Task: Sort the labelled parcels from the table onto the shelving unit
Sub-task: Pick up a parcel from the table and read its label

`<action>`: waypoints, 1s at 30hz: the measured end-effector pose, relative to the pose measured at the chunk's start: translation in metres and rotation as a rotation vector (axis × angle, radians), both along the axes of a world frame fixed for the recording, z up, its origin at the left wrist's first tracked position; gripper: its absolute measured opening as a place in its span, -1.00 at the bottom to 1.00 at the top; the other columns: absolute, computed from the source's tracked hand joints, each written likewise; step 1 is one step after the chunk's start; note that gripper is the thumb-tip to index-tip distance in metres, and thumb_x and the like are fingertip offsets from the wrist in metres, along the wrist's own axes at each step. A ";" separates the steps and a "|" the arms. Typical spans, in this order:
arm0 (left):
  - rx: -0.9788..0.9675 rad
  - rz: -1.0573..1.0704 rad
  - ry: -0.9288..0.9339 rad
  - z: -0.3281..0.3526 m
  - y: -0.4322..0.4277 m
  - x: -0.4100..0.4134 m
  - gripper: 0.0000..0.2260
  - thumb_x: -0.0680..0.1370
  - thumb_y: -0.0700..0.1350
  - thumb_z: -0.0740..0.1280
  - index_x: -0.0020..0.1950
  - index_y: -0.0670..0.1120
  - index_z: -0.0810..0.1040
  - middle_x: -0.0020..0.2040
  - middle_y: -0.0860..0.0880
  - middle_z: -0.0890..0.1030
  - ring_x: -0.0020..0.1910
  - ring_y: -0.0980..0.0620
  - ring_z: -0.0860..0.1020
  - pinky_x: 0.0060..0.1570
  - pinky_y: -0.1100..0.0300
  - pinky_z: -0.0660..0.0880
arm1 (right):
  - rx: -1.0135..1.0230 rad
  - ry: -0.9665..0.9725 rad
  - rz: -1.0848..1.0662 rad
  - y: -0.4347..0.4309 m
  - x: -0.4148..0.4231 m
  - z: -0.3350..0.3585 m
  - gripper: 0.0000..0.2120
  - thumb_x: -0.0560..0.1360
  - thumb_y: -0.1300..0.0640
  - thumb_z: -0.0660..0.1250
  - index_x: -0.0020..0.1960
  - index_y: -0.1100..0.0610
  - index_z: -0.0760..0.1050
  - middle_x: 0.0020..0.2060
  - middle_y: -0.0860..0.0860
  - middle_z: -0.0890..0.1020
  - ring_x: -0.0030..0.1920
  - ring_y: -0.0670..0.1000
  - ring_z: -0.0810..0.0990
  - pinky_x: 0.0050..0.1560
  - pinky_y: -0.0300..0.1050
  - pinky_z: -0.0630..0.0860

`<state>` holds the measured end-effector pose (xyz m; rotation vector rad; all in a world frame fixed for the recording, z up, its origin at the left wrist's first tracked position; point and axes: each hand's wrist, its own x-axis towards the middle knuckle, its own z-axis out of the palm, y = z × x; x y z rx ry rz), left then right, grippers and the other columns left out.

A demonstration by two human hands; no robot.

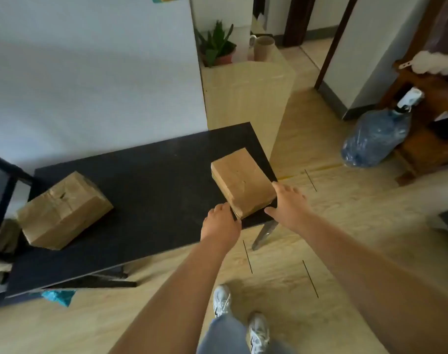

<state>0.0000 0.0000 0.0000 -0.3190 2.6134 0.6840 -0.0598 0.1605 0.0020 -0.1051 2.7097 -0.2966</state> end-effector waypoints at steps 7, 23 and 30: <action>0.049 -0.093 -0.068 -0.024 -0.014 -0.017 -0.48 0.63 0.02 0.24 0.54 -0.12 0.24 0.50 -0.06 0.34 0.47 -0.08 0.32 0.38 0.01 0.33 | -0.027 -0.023 -0.175 -0.017 -0.018 -0.020 -0.32 0.54 0.08 0.38 0.56 0.15 0.16 0.44 0.12 0.41 0.41 0.15 0.39 0.35 0.07 0.41; 0.409 0.468 0.192 0.002 -0.039 -0.061 -0.57 0.61 -0.09 0.31 0.48 -0.01 0.38 0.37 0.02 0.52 0.29 0.00 0.53 0.24 0.07 0.52 | -0.496 0.033 -0.289 -0.049 -0.065 0.006 -0.46 0.47 0.12 0.46 0.40 0.09 0.35 0.28 0.09 0.45 0.05 -0.02 0.46 0.06 -0.07 0.54; 0.445 0.599 0.333 0.031 -0.045 -0.083 -0.55 0.60 0.00 0.32 0.49 -0.01 0.39 0.32 0.00 0.54 0.22 0.01 0.56 0.17 0.07 0.56 | -0.612 0.055 -0.197 -0.047 -0.087 0.029 -0.39 0.53 0.11 0.41 0.53 0.09 0.30 0.39 0.07 0.48 0.37 0.09 0.47 0.29 -0.04 0.43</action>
